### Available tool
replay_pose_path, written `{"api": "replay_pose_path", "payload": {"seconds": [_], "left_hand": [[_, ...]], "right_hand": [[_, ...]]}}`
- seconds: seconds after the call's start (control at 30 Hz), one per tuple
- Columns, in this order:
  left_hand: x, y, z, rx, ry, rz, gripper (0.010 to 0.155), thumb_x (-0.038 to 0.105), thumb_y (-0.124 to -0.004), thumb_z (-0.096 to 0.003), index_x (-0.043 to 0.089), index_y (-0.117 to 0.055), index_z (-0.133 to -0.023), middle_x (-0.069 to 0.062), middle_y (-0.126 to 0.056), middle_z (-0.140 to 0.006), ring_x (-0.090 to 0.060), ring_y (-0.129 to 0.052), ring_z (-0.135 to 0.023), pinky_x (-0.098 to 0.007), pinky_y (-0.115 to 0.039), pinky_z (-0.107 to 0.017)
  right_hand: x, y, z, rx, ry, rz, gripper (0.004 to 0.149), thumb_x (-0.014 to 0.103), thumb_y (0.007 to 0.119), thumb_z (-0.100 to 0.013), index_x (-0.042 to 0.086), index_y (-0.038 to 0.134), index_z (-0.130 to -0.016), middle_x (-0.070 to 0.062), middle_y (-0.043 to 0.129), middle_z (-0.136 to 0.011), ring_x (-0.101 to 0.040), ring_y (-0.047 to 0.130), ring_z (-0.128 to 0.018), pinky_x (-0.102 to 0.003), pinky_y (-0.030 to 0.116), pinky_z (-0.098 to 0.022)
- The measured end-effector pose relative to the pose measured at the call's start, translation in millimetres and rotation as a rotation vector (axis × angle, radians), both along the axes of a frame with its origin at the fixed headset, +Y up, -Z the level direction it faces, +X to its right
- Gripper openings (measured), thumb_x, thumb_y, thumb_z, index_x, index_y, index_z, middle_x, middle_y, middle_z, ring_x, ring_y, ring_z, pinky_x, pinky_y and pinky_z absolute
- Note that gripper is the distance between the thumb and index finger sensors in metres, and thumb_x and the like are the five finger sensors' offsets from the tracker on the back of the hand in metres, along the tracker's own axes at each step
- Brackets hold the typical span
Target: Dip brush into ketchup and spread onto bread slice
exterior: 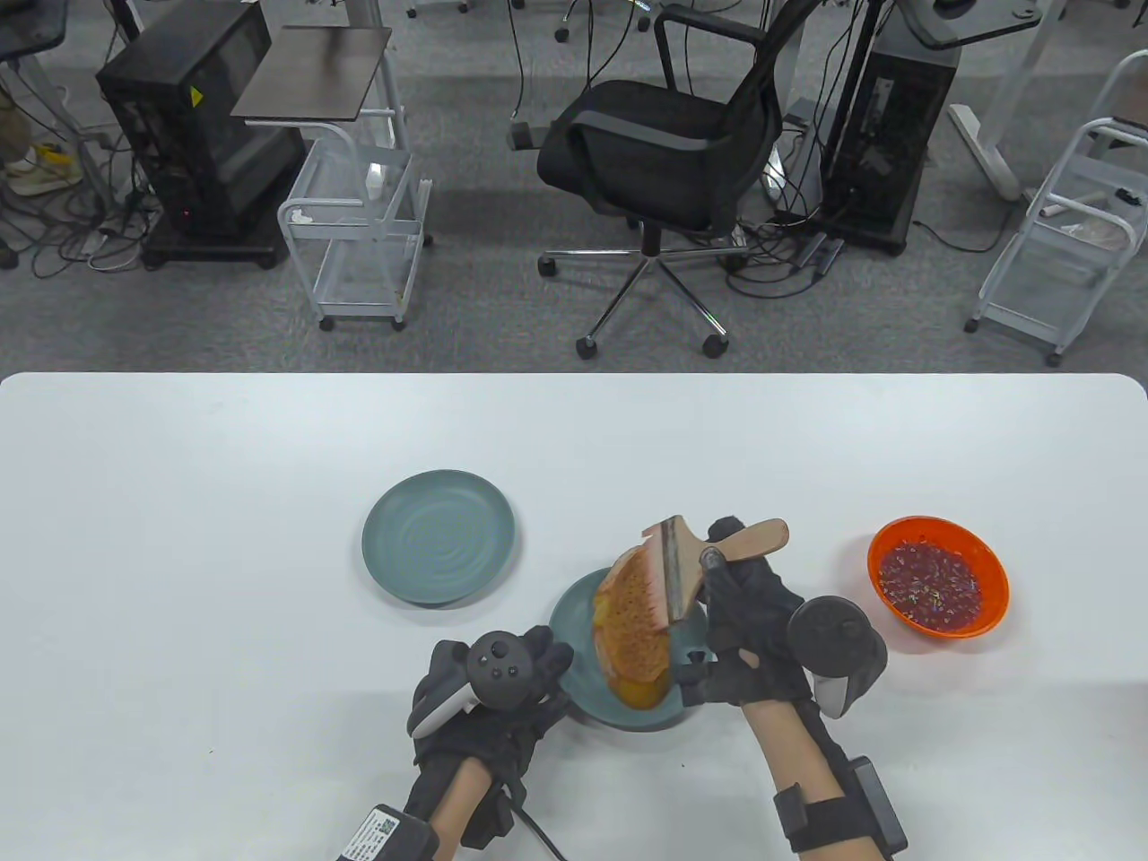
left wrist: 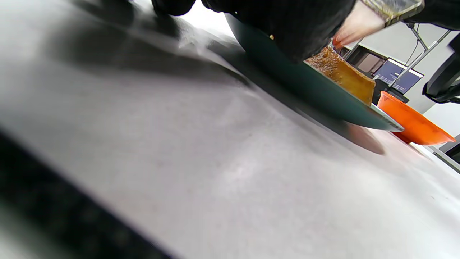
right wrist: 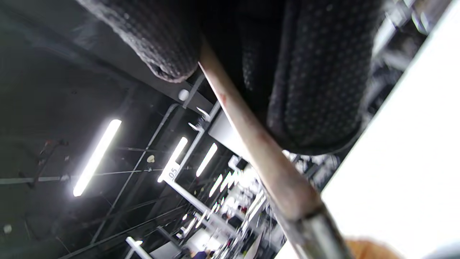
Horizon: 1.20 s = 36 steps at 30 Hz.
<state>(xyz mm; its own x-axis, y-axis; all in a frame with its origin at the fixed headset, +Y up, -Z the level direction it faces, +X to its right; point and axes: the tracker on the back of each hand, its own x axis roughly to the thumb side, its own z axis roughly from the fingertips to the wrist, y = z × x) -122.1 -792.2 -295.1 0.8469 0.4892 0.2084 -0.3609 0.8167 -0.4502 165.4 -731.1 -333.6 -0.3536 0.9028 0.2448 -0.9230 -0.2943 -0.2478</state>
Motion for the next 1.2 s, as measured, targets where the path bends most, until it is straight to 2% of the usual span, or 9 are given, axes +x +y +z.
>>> {"api": "replay_pose_path", "payload": {"seconds": [0.1,0.37,0.43,0.6,0.7,0.8,0.9,1.1,1.2], "left_hand": [[0,0,0,0.001,0.0,-0.001,0.058,0.044,-0.069,-0.063,0.027,-0.05,-0.115,-0.006,-0.032,-0.121,-0.038,-0.037,-0.111,-0.058,-0.038,-0.072],[0,0,0,-0.003,0.002,0.002,0.058,0.044,-0.069,-0.0631,0.026,-0.05,-0.115,-0.007,-0.032,-0.121,-0.038,-0.037,-0.111,-0.058,-0.038,-0.072],[0,0,1,-0.003,0.003,0.0,0.058,0.044,-0.068,-0.0631,0.027,-0.05,-0.115,-0.006,-0.032,-0.121,-0.038,-0.037,-0.111,-0.058,-0.038,-0.072],[0,0,1,-0.001,0.002,-0.003,0.058,0.044,-0.068,-0.0632,0.026,-0.05,-0.115,-0.007,-0.031,-0.121,-0.038,-0.037,-0.111,-0.058,-0.038,-0.072],[0,0,1,-0.003,0.0,0.002,0.058,0.044,-0.068,-0.0632,0.026,-0.049,-0.116,-0.007,-0.031,-0.121,-0.038,-0.036,-0.111,-0.058,-0.038,-0.072],[0,0,1,-0.004,0.0,0.001,0.058,0.044,-0.068,-0.0633,0.027,-0.049,-0.115,-0.007,-0.031,-0.121,-0.038,-0.036,-0.111,-0.058,-0.038,-0.072],[0,0,1,-0.004,0.0,-0.001,0.058,0.044,-0.068,-0.0632,0.026,-0.049,-0.115,-0.007,-0.031,-0.121,-0.038,-0.036,-0.111,-0.058,-0.038,-0.072],[0,0,1,-0.003,0.0,-0.005,0.058,0.044,-0.068,-0.0633,0.027,-0.049,-0.116,-0.007,-0.031,-0.121,-0.038,-0.036,-0.111,-0.058,-0.038,-0.072],[0,-1,1,-0.005,-0.001,-0.002,0.058,0.044,-0.068,-0.0632,0.026,-0.049,-0.116,-0.007,-0.031,-0.121,-0.038,-0.036,-0.111,-0.058,-0.038,-0.072]], "right_hand": [[-9,-11,0,-0.118,0.054,-0.005,0.051,0.022,0.082,-0.053,-0.005,0.072,-0.094,-0.037,0.082,-0.078,-0.049,0.103,-0.054,-0.043,0.098,-0.031],[39,7,3,0.076,-0.209,0.131,0.051,0.024,0.081,-0.053,-0.002,0.072,-0.095,-0.034,0.082,-0.079,-0.046,0.104,-0.056,-0.042,0.099,-0.033],[38,7,3,0.062,-0.183,0.067,0.051,0.025,0.08,-0.053,-0.002,0.071,-0.095,-0.034,0.082,-0.079,-0.046,0.104,-0.055,-0.041,0.099,-0.033],[8,-21,-7,-0.174,0.05,-0.175,0.051,0.022,0.082,-0.053,-0.006,0.072,-0.094,-0.037,0.081,-0.077,-0.05,0.103,-0.053,-0.044,0.098,-0.031],[14,-17,-9,-0.126,-0.016,-0.06,0.051,0.023,0.082,-0.052,-0.004,0.073,-0.094,-0.035,0.083,-0.078,-0.047,0.105,-0.054,-0.042,0.099,-0.031],[37,-6,-6,0.008,-0.154,0.039,0.051,0.024,0.081,-0.052,-0.003,0.072,-0.095,-0.034,0.083,-0.078,-0.046,0.105,-0.055,-0.042,0.099,-0.033],[49,-3,-1,0.069,-0.22,0.014,0.051,0.025,0.081,-0.052,-0.002,0.072,-0.095,-0.034,0.082,-0.079,-0.046,0.104,-0.056,-0.042,0.099,-0.033],[22,-20,-9,-0.156,0.068,-0.201,0.051,0.023,0.081,-0.053,-0.004,0.072,-0.095,-0.036,0.081,-0.079,-0.049,0.103,-0.055,-0.044,0.097,-0.033],[14,-19,-12,-0.18,0.067,-0.081,0.051,0.022,0.082,-0.053,-0.004,0.072,-0.095,-0.036,0.081,-0.079,-0.049,0.103,-0.055,-0.045,0.097,-0.033]]}}
